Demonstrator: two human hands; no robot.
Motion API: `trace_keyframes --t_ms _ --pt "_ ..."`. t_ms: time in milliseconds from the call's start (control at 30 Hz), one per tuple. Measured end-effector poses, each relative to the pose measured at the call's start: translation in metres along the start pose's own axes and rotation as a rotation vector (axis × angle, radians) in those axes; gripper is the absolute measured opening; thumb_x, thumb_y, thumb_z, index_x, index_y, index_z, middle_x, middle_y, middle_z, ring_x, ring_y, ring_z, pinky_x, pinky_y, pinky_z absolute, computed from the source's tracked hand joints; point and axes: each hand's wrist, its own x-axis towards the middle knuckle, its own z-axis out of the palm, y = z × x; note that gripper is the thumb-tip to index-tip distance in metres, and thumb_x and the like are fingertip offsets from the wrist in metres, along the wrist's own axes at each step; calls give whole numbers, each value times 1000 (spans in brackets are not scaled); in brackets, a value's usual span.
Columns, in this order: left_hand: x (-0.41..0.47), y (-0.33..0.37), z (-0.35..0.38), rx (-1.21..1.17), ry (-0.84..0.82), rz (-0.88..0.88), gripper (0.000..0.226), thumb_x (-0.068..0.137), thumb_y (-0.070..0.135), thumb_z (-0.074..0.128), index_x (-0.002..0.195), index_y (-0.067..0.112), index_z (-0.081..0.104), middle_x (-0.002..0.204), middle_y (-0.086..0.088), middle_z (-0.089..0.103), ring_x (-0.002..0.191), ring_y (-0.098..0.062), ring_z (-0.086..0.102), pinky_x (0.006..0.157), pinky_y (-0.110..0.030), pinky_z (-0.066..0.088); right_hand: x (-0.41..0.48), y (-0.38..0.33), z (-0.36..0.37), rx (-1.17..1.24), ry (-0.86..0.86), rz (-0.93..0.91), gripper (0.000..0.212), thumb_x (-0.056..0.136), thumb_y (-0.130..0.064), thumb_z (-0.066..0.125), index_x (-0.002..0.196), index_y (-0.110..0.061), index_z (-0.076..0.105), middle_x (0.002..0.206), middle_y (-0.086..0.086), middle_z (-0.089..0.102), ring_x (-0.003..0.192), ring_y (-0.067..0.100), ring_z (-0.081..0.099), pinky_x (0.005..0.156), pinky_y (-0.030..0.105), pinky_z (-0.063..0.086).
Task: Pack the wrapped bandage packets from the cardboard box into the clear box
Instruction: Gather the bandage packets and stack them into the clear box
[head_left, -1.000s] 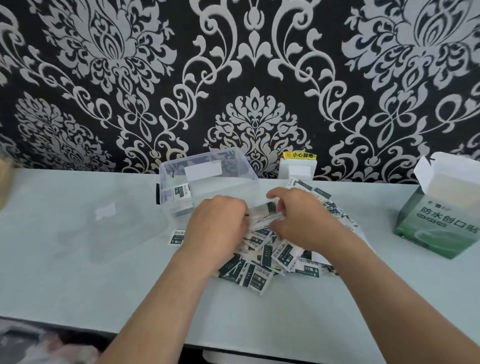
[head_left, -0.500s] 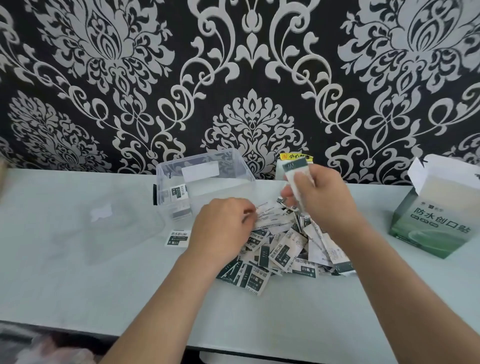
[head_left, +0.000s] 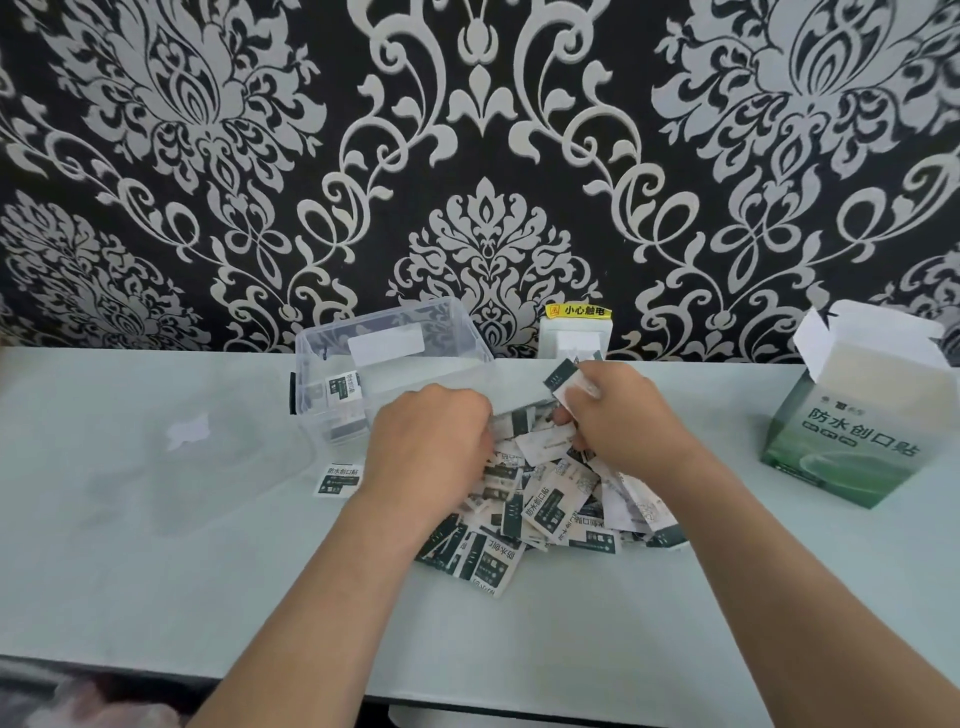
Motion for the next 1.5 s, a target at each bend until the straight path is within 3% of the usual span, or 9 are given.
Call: trace_keyframes --t_ms 100,400,500,700,833,1000,1167,1300,1500 --pt "-5 -6 -18 -127 59 -74 23 93 27 51 98 31 73 81 5 72 69 -17 64 68 -33 56 -1 -2 -5 204 24 24 18 99 -13 42 101 -10 59 91 3 72 57 11 58 48 22 43" --pt "-7 -25 -26 -1045 -128 -403 16 80 13 78 88 27 73 82 12 73 77 0 66 74 -21 49 -9 -13 -8 876 -340 77 40 92 -38 59 110 -3 65 105 14 73 64 11 54 64 27 44" --pt "-7 -22 -22 -1129 -203 -416 14 82 14 76 87 26 72 80 11 74 76 -1 67 71 -22 47 -8 -15 -1 939 -265 50 28 90 -22 65 107 1 65 107 26 69 59 11 52 59 26 46" --pt "-9 -1 -17 -931 -84 -255 13 88 42 64 96 34 71 73 7 73 63 -8 68 63 -32 53 -13 -22 13 1025 -110 114 9 91 -8 61 96 -3 67 81 10 65 48 8 45 43 21 37" --pt "-11 8 -18 -544 43 -184 26 84 58 60 92 35 67 64 8 65 60 -8 61 53 -29 46 -16 -26 15 1031 -49 148 5 90 -6 62 88 -5 66 75 10 58 47 8 45 44 24 36" --pt "-9 6 -14 -482 229 -137 27 83 54 63 100 34 70 79 12 63 81 -12 53 64 -31 40 -16 -25 16 1102 -38 213 2 89 -7 65 87 -8 64 80 9 57 50 10 45 40 22 40" --pt "-8 -2 -16 -935 144 -278 9 86 27 70 92 33 71 82 15 72 76 -2 68 69 -27 56 -11 -20 11 1015 1 165 12 89 -9 67 97 -1 65 83 15 59 51 11 44 46 24 39" --pt "-7 -15 -24 -1209 85 -403 9 91 16 64 94 19 72 83 5 76 75 -9 71 66 -24 54 -11 -16 -1 717 -59 5 8 88 -10 68 82 -4 70 67 14 62 52 13 43 57 30 36" --pt "-7 -10 -29 -1614 -303 -380 23 95 10 53 109 -5 64 100 -22 71 78 -23 70 64 -34 58 -13 -20 -2 528 -138 -115 15 79 -18 79 89 -8 72 65 14 60 55 21 41 50 29 31"
